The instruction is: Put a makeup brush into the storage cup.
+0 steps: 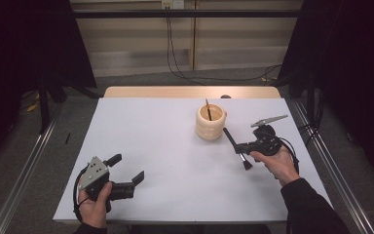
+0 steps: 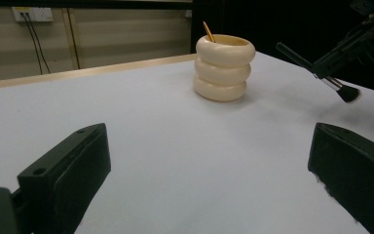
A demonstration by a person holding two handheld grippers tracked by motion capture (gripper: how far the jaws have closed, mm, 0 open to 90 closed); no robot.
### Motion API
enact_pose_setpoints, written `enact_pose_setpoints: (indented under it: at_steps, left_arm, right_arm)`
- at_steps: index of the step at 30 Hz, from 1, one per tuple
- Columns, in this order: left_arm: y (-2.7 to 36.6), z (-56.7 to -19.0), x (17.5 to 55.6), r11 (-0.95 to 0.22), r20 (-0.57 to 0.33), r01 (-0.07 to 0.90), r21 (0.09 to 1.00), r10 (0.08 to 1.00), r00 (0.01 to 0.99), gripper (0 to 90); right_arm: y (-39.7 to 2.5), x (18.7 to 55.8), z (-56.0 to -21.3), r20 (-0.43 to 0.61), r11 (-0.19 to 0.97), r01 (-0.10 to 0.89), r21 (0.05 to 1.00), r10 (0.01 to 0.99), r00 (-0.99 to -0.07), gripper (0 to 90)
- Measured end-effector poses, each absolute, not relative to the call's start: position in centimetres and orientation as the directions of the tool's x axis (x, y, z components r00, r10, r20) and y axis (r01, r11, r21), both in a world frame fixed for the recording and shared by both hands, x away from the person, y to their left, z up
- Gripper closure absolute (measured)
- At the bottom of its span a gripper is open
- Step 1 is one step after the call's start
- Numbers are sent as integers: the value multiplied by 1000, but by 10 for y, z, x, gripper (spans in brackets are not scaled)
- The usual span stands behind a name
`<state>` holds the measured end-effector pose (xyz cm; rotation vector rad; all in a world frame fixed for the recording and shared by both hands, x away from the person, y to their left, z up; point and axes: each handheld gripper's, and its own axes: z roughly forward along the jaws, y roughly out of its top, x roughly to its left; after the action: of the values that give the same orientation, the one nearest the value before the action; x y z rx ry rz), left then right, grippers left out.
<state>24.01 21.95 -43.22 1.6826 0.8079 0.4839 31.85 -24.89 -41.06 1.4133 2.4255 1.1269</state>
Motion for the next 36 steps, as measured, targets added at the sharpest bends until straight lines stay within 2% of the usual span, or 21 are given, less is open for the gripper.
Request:
enact_pose_setpoints:
  at_steps: [7, 14, 21, 28, 36]
  left_arm:
    - [220, -432, 240, -114, -93, 257, 960, 735, 671, 18]
    - [219, -431, 239, -113, -91, 254, 961, 737, 670, 17]
    - [220, -431, 239, -103, -100, 257, 961, 737, 669, 16]
    - [219, -429, 238, -95, -112, 257, 962, 719, 686, 7]
    - [219, -427, 237, -97, -100, 243, 965, 721, 685, 8]
  right_arm:
    - [-254, 313, -409, 251, 206, 611, 764, 778, -575, 793]
    - [-259, 307, -402, 254, 136, 531, 836, 763, -595, 793]
    - [-271, 301, -394, 272, 71, 471, 879, 737, -619, 793]
    - [-281, 293, -384, 241, 33, 394, 919, 742, -626, 793]
    - [-280, 289, -382, 243, 45, 385, 922, 709, -662, 793]
